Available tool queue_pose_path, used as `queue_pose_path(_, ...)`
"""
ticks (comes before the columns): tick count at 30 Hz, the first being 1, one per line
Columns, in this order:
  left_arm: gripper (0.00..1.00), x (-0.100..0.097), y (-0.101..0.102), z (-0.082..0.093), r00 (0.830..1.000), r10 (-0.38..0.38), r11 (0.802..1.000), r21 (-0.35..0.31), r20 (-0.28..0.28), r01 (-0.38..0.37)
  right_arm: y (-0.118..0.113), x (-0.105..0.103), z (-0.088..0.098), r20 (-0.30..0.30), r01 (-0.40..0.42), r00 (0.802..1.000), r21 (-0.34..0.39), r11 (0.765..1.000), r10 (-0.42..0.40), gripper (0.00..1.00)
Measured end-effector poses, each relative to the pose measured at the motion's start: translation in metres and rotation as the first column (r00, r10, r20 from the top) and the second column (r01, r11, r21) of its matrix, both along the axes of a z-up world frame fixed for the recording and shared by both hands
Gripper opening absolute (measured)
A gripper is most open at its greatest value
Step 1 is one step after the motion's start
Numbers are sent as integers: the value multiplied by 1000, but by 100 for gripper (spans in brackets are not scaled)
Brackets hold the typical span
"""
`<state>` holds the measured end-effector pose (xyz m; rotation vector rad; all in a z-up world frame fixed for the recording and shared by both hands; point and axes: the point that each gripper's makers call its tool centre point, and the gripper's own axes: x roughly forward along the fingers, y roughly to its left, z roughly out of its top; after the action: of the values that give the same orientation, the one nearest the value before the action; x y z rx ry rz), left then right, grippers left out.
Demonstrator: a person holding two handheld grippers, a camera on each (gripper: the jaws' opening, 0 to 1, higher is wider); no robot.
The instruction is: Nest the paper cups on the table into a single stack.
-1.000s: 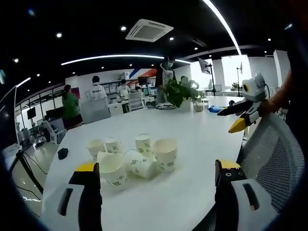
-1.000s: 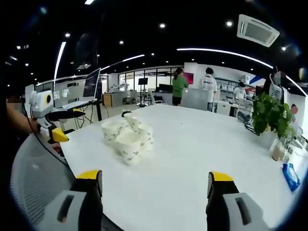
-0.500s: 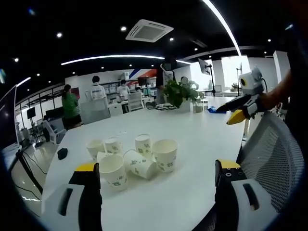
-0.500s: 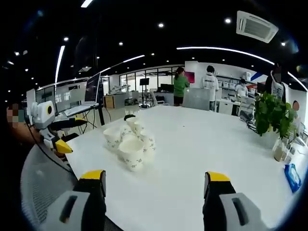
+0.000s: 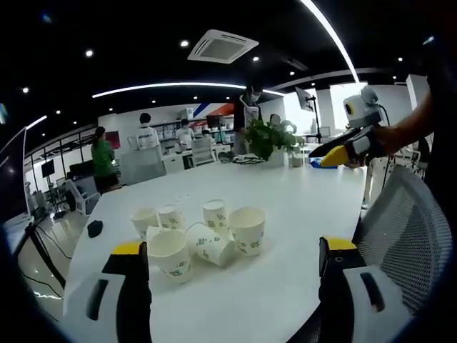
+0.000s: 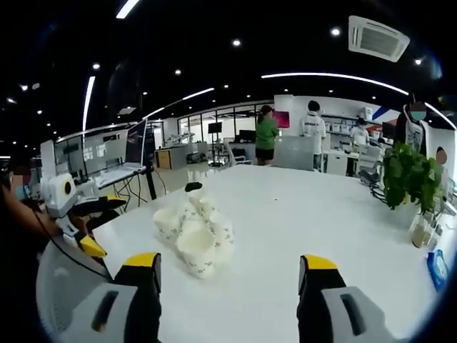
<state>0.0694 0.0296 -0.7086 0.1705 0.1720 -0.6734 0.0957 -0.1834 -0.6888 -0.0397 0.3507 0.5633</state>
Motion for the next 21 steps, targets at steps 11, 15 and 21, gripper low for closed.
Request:
queue_pose_path(11, 98, 0, 2, -2, 1000, -2, 1000, 8, 1, 2, 18, 17, 2, 9, -31, 999, -2, 1000, 31, 72)
queue_pose_path(15, 98, 0, 1, -3, 1000, -6, 1000, 15, -1, 6, 23, 22, -1, 0, -39, 999, 0, 999, 39, 70)
queue_pose_path(21, 98, -1, 0, -3, 1000, -13, 1000, 15, -2, 13, 31, 28, -3, -11, -44, 999, 8, 999, 44, 67)
